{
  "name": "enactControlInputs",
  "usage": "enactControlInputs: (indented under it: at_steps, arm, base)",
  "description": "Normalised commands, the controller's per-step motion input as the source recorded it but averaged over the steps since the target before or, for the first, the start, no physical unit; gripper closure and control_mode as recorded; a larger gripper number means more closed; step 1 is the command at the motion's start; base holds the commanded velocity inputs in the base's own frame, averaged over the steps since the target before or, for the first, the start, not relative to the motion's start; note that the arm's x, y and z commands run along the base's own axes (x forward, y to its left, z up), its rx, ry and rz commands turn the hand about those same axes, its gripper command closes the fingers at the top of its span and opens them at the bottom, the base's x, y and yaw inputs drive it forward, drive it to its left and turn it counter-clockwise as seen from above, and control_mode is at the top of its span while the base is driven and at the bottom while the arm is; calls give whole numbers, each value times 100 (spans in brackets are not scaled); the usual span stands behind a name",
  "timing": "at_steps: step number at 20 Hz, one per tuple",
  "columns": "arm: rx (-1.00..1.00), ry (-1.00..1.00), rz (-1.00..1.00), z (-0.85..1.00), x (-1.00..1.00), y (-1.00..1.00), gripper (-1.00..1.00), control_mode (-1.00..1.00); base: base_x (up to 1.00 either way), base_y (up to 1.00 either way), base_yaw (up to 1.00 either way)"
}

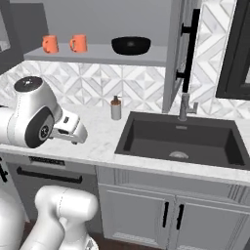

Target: Gather all objects into one cabinet and sort the glasses and bowls to opposite sides.

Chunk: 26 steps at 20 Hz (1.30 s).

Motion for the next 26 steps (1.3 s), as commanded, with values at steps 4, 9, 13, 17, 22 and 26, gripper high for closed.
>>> enactControlInputs:
  at_steps: [4, 9, 13, 17, 22, 26]
  arm:
    - [0, 0, 0, 0, 0, 0, -100, 100]
    - [0, 0, 0, 0, 0, 0, -100, 100]
    - [0, 0, 0, 0, 0, 0, -100, 100]
    - [0, 0, 0, 0, 0, 0, -100, 100]
    - [0, 0, 0, 0, 0, 0, -100, 100]
    - [0, 0, 0, 0, 0, 0, -100, 100]
  base:
    - [-45, 0, 21]
    - [-16, 10, 27]
    - [-21, 49, 39]
    - [-30, 99, 31]
    - [-3, 100, 9]
    - [0, 98, 0]
